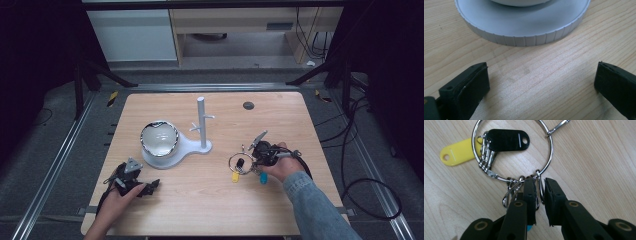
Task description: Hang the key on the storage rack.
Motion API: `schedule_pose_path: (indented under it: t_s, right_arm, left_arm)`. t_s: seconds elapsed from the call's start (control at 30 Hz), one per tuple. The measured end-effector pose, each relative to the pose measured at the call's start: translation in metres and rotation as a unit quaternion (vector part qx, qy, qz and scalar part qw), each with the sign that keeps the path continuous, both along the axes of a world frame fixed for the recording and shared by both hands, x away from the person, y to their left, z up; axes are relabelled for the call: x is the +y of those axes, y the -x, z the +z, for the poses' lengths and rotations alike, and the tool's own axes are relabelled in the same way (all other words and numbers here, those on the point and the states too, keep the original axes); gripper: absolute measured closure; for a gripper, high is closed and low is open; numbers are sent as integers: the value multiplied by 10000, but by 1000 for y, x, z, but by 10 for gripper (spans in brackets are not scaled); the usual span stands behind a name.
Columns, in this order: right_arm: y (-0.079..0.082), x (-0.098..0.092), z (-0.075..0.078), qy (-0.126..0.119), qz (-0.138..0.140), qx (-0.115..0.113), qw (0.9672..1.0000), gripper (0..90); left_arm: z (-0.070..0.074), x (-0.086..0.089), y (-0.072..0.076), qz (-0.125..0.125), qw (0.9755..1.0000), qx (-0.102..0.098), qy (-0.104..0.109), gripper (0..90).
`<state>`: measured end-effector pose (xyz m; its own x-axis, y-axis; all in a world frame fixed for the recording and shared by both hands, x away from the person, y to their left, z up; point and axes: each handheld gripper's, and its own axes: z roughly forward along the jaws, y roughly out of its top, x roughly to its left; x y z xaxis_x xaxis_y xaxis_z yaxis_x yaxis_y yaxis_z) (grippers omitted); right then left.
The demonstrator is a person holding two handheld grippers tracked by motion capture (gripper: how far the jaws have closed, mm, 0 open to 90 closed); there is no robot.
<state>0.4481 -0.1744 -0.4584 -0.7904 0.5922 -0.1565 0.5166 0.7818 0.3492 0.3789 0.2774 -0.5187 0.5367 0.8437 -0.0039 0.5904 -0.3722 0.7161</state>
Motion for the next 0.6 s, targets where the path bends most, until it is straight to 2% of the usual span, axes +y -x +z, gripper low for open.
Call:
schedule_pose_path:
  t_s: [0.23,0.4,0.6]
  right_arm:
    - [-2,-3,-1,-42,-23,51,10000,860]
    - [-4,-5,3,-130,-33,-6,9999,851]
    - [-4,-6,3,-77,8,-2,10000,827]
  left_arm:
    - [0,0,0,2,10000,0,-3,0]
    - [0,0,0,-3,10000,0,-2,0]
    - [0,0,0,-4,10000,0,-3,0]
